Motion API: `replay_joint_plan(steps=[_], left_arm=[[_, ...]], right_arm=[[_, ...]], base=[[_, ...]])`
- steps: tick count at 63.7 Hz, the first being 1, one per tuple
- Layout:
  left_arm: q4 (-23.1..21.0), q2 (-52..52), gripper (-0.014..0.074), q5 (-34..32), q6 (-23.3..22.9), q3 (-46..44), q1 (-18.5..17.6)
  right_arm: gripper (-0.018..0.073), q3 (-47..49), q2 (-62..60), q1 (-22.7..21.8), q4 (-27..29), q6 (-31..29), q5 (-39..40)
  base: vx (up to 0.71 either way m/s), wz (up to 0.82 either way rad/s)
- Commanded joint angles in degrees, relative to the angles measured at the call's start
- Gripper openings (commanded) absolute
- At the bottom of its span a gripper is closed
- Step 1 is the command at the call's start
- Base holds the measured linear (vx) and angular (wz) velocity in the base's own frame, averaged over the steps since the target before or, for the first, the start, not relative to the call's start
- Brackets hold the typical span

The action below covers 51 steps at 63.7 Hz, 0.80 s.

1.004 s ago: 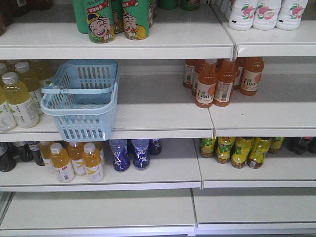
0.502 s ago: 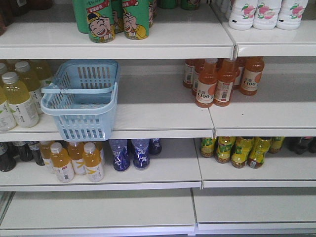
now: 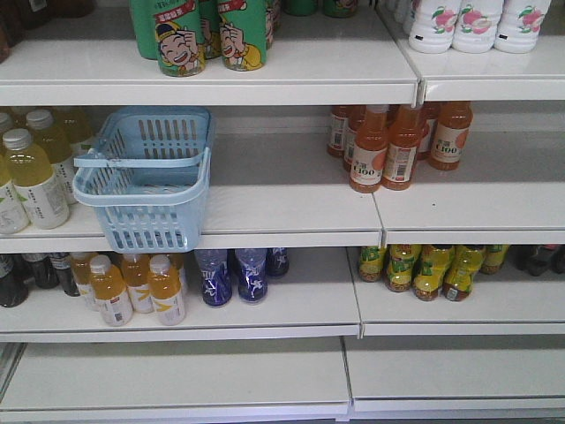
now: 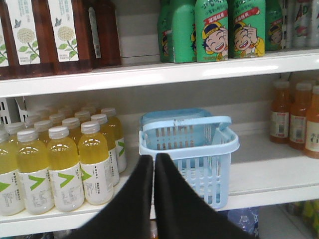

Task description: Place coke in basket with both arms

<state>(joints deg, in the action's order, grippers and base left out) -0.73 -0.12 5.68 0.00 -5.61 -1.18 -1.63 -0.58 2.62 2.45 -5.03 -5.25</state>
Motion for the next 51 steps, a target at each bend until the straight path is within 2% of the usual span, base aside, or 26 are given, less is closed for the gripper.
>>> replay_joint_plan(steps=[1, 11, 16, 29, 41, 51], left_arm=[[-0.9, 3.29, -0.0006, 1.71, -1.16, -7.73, -0.26], [-0.9, 13.3, -0.0006, 7.44, -1.17, -17.16, -0.26], [-0.9, 18.39, -0.0006, 8.03, -1.17, -19.71, -0.26], [-0.9, 25.79, -0.0006, 3.28, -1.17, -20.02, -0.26], [-0.85, 29.22, 0.0006, 4.68, -1.17, -20.02, -0.26], [-0.85, 31.08, 0.0065, 6.34, -0.95, -20.02, -0.26]], right_arm=[[-0.001, -0.62, -1.02, -0.15, -0.2, -0.38, 4.4], [-0.001, -0.62, -1.02, -0.15, -0.2, -0.38, 4.4], [-0.001, -0.62, -1.02, -0.15, -0.2, -0.38, 4.4], [-0.001, -0.62, -1.02, -0.15, -0.2, -0.38, 4.4], [-0.001, -0.62, -1.02, -0.15, -0.2, -0.38, 4.4], [-0.001, -0.62, -1.02, -0.15, -0.2, -0.38, 4.4]], base=[[0.0, 0.0], [0.0, 0.0], [0.0, 0.0], [0.0, 0.0], [0.0, 0.0], [0.0, 0.0]])
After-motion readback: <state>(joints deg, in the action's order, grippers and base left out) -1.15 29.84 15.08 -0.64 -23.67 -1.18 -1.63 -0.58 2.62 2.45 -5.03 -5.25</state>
